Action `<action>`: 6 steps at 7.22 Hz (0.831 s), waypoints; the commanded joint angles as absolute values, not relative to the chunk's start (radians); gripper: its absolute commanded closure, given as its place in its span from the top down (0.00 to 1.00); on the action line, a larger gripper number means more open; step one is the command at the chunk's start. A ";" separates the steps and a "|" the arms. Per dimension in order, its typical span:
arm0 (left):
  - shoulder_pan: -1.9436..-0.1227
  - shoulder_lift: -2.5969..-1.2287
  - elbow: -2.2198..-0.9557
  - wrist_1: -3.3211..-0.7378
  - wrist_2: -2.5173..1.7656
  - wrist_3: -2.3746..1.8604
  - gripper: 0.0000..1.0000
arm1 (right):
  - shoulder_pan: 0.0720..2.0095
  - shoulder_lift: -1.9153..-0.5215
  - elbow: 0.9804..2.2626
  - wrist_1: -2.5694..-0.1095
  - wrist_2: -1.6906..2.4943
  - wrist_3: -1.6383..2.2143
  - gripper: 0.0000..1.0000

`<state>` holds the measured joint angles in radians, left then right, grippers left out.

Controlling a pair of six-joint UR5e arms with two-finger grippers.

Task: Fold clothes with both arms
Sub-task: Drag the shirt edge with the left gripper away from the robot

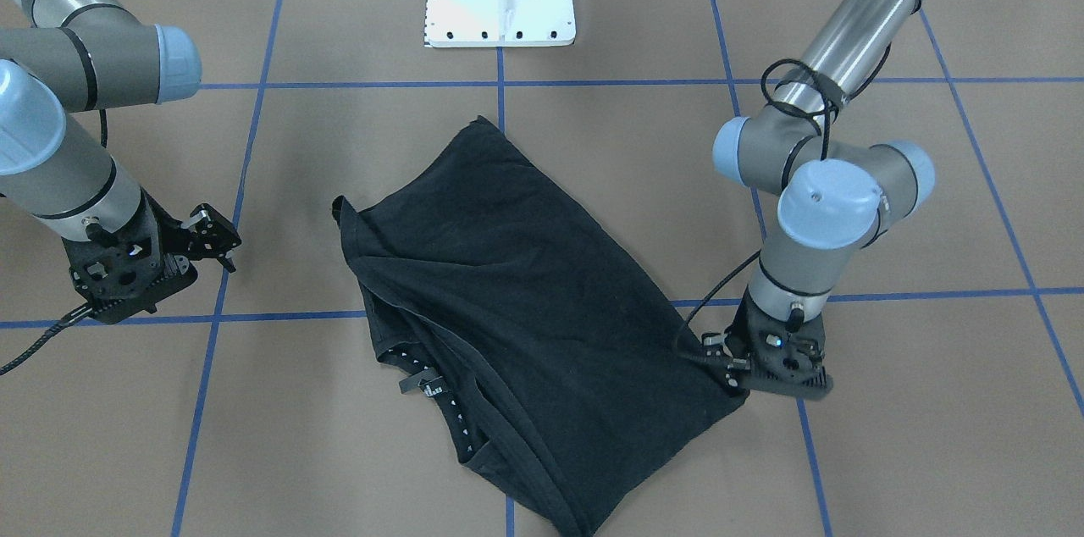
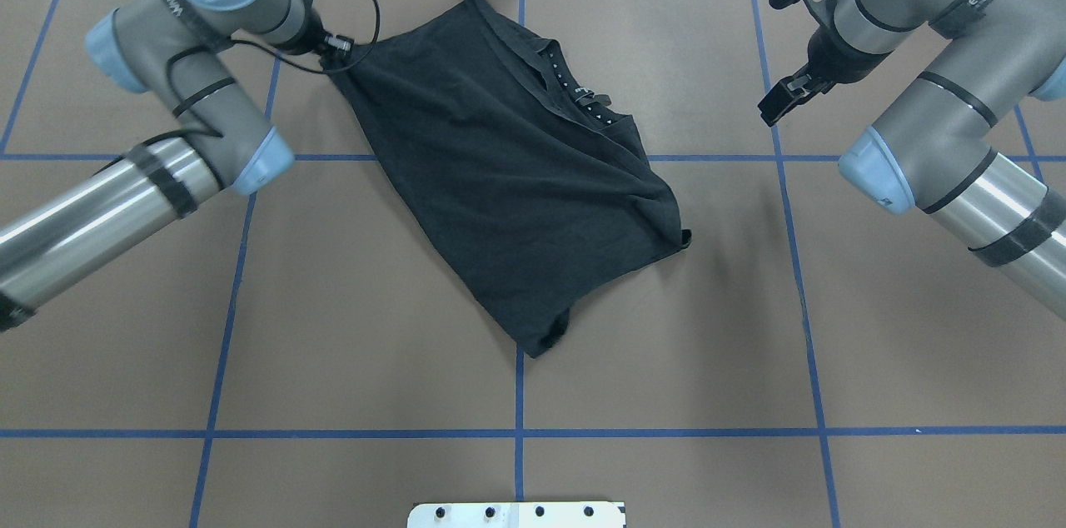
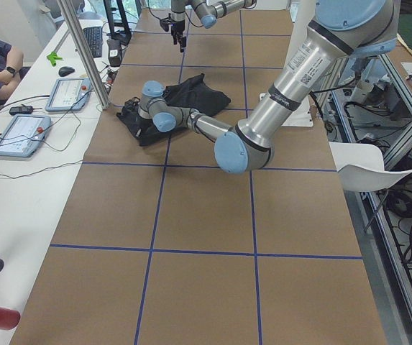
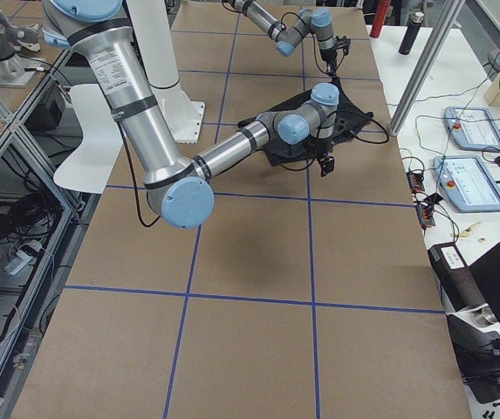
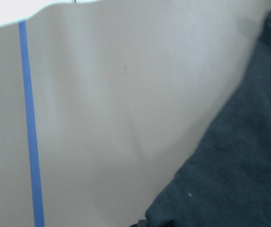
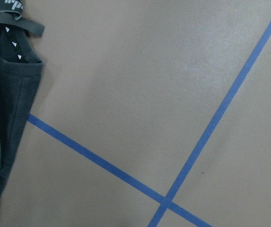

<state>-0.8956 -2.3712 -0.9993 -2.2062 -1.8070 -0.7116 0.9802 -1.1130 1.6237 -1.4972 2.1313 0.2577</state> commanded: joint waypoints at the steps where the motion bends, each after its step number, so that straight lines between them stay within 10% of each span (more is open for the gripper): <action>1: -0.913 -2.518 -0.702 -2.393 -1.766 -0.689 0.00 | 0.980 -1.114 1.623 -1.497 2.131 0.258 0.99; 2: -0.919 -2.552 -0.696 -2.396 -1.769 -0.696 0.00 | 0.980 -1.112 1.623 -1.497 2.131 0.258 0.99; 4: -0.951 -2.553 -0.719 -2.399 -1.781 -0.687 0.99 | 0.983 -1.112 1.623 -1.497 2.131 0.258 0.99; 6: -1.009 -2.542 -0.799 -2.372 -1.917 -0.614 1.00 | 0.985 -1.111 1.623 -1.497 2.131 0.258 0.99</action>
